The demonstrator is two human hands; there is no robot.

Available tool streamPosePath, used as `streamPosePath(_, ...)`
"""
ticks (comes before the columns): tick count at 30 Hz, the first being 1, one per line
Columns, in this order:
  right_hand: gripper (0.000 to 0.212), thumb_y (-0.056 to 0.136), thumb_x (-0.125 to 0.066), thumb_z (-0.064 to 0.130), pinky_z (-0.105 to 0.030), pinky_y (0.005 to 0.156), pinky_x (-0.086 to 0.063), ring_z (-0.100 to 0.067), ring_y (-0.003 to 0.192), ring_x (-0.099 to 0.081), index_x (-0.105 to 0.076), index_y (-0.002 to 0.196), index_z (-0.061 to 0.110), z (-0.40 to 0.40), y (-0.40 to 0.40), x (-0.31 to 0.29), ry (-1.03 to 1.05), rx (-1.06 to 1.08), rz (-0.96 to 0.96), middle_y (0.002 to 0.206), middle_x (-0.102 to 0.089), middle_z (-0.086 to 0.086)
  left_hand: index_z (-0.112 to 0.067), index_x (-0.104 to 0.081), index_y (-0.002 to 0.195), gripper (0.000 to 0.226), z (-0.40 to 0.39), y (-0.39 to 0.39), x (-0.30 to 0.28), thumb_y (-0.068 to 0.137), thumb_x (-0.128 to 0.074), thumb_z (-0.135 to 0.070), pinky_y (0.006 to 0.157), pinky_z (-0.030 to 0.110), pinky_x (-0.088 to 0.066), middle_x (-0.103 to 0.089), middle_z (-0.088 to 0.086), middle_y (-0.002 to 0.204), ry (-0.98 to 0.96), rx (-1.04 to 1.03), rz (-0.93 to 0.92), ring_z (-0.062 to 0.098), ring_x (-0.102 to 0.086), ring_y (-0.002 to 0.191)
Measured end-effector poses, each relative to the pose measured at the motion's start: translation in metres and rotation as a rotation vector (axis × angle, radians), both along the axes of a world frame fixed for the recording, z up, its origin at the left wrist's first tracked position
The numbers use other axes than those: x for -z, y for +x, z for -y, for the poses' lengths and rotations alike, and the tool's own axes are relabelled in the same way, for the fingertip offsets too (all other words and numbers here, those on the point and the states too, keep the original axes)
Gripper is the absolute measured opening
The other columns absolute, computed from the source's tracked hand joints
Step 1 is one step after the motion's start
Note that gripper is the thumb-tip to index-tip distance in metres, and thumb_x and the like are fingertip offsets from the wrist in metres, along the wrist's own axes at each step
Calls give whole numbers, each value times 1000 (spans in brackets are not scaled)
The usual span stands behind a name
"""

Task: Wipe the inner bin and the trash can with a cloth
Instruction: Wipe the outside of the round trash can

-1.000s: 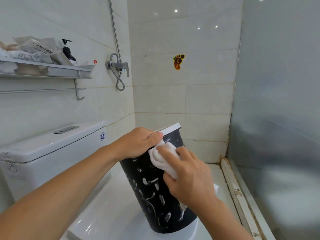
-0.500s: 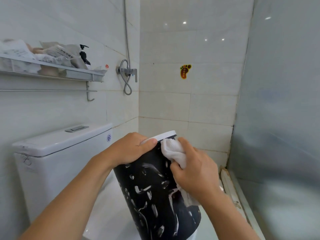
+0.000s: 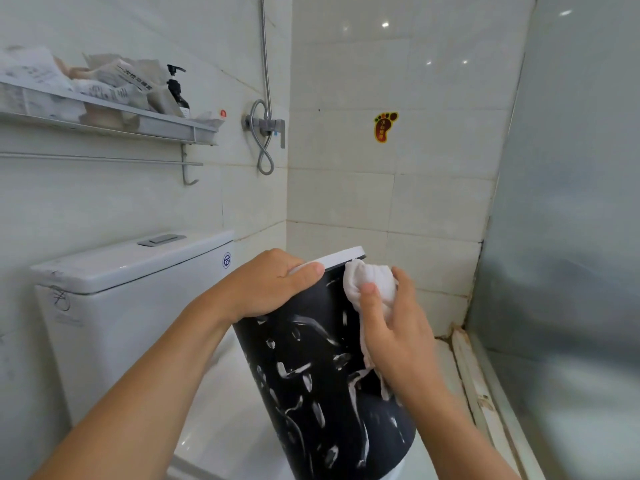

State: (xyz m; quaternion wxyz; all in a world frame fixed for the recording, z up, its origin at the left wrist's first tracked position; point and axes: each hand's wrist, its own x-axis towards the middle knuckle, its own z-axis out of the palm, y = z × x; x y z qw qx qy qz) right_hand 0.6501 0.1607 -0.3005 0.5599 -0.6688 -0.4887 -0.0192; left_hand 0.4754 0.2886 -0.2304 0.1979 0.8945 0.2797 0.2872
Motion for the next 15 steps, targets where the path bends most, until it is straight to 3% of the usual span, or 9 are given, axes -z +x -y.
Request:
streamPosePath(2,47,95,-36,78,-48,87,-55,-14,98,-64,-49,124,45,-2,-3,-1,13,21,-19,107,-66,14,-22,-30,61,56,2,0,0,105,-50,-51,52,26,-24,-28,-8,58,-1,1,-2,10,-28,53)
streamPosePath(4,50,92,-36,76,-46,80,-55,-17,91,-62,-48,127,43,-4,-4,2,19,75,90,102,-64,14,-21,-32,61,55,3,1,-1,105,-50,-50,52,26,-26,-31,-7,58,-6,-3,-8,11,-30,53)
streamPosePath(7,54,93,-48,67,-33,66,-45,-17,83,-56,-50,138,38,-2,-6,7,63,182,332,101,-61,15,-19,-37,64,54,7,3,-2,105,-50,-51,57,32,-29,-34,-3,62,-15,-3,-24,13,-33,57)
streamPosePath(11,45,88,-67,48,-27,58,-42,-14,78,-60,-61,132,38,7,3,2,166,179,521,93,-66,17,-19,-36,65,53,10,4,-3,105,-50,-50,59,33,-29,-33,-4,62,-15,-6,-42,12,-33,57)
streamPosePath(15,43,80,-66,48,-27,53,-39,-16,71,-60,-63,123,41,18,8,-12,110,132,716,81,-66,14,-20,-34,62,55,12,2,-2,102,-49,-55,59,33,-31,-33,-5,60,-17,5,-36,14,-33,56)
